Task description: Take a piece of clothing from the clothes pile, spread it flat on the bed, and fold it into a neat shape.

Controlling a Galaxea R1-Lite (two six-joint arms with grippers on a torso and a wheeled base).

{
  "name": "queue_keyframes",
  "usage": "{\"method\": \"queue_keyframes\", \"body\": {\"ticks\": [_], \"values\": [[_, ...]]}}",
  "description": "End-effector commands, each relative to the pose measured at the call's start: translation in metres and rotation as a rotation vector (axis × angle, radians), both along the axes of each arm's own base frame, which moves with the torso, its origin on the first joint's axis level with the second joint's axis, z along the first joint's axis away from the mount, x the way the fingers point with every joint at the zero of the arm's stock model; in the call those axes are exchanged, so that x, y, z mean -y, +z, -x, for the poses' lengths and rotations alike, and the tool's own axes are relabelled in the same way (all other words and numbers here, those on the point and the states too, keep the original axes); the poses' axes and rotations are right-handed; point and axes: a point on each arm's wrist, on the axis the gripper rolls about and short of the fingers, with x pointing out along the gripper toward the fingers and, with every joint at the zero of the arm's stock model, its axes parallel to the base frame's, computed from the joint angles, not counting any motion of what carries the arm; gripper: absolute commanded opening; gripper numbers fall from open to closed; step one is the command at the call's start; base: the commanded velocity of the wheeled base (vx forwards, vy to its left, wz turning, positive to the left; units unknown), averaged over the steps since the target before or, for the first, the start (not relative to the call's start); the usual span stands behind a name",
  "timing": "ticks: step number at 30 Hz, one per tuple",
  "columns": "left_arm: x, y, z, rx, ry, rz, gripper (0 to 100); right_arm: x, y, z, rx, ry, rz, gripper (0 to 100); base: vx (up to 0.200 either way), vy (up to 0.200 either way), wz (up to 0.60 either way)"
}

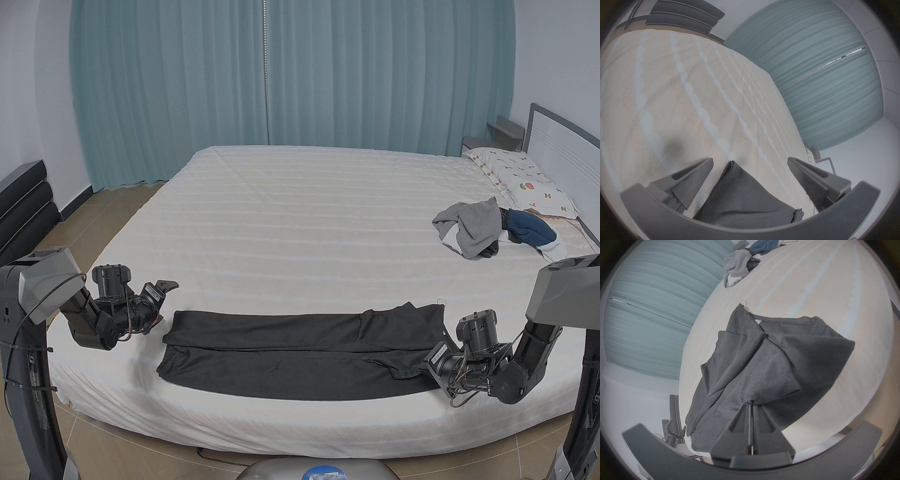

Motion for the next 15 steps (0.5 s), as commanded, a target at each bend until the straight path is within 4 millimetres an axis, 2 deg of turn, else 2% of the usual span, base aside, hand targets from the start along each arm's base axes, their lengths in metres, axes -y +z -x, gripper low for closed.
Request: {"method": "queue_keyframes", "body": {"ticks": [1,6,15], "values": [[0.000,-0.001,0.000,-0.002,0.000,-0.001,100,-0.002,0.005,0.003,0.010,0.007,-0.001,0,0.000,0.000,0.00],[0.000,0.000,0.000,0.001,0.001,0.000,100,-0.003,0.013,0.013,0.014,0.026,-0.003,0,0.000,0.000,0.00],[0.000,0.000,0.000,-0.001,-0.001,-0.001,100,-0.004,0.008,0.021,-0.015,0.037,0.016,0,0.000,0.000,0.00]]}}
